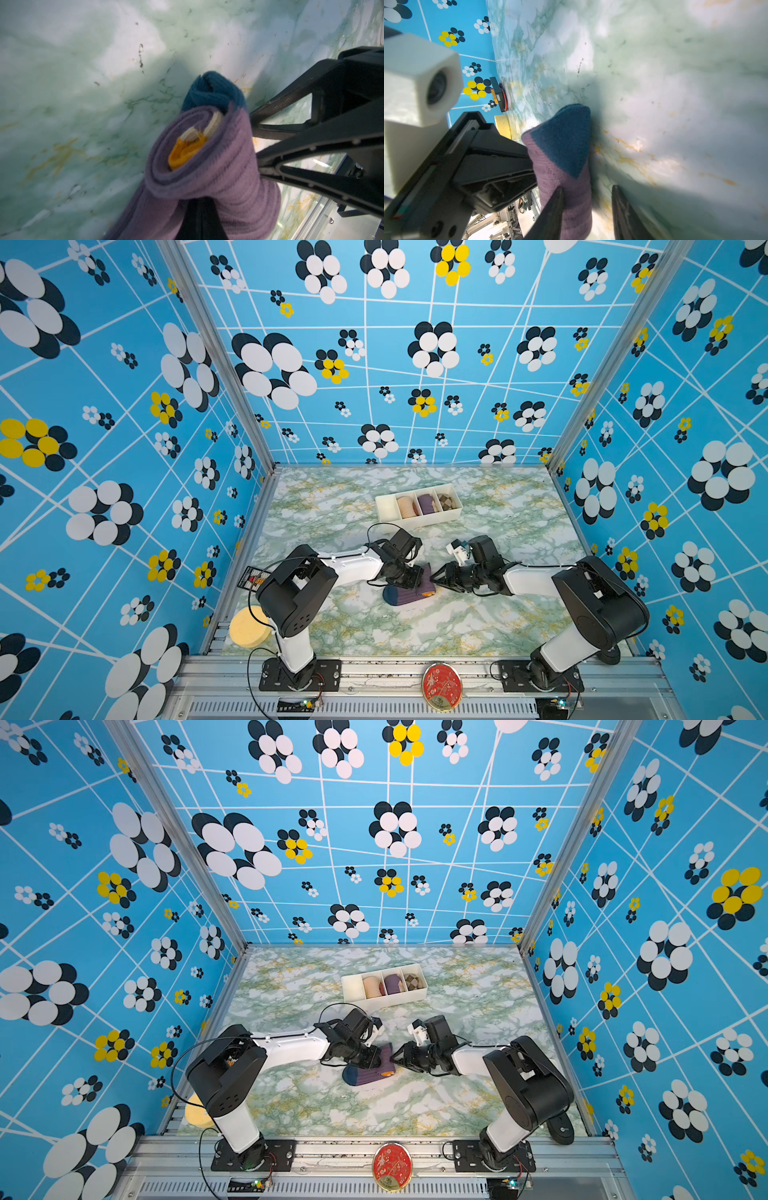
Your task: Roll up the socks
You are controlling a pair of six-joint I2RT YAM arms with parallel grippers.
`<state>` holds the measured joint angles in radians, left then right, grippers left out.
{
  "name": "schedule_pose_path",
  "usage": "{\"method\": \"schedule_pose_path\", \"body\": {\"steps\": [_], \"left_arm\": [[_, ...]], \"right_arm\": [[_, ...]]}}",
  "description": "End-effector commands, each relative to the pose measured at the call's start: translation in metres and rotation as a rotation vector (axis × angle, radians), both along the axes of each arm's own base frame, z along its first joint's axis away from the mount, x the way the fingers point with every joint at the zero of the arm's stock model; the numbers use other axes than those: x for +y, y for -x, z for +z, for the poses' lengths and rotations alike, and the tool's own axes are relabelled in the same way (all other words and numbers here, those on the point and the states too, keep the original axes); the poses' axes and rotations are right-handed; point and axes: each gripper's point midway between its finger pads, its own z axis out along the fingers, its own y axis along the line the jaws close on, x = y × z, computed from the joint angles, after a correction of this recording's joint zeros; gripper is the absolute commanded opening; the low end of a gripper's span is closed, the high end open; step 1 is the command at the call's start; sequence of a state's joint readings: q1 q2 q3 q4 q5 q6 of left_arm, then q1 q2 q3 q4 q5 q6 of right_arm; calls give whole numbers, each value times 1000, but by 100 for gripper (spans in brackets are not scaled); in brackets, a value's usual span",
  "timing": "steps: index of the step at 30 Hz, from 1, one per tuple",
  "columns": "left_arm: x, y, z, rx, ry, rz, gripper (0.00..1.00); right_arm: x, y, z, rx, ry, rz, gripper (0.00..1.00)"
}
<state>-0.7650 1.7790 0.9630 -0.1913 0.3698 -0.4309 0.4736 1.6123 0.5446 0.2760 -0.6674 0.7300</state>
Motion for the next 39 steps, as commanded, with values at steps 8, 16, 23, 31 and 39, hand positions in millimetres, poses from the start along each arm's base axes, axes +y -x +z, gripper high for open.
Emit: {"method": "schedule_pose_path", "body": {"steps": [8,16,23,31,39], "left_arm": [[15,11,-31,70,-70,13,0],[15,12,-32,74,-69,11,0],[13,11,-31,76,-57,8,0],[10,9,-31,94,-7,19,0],[7,9,-35,108,5,17,0]], "right_arm": [[-7,-2,13,-21,-48,-16,44],[-3,-4,15,-28,-76,-12,47],[-2,-5,7,-14,-69,-11,49],[0,-5,6,-15,-80,-3,52],[5,-4,-2,8,-83,10,53]]}}
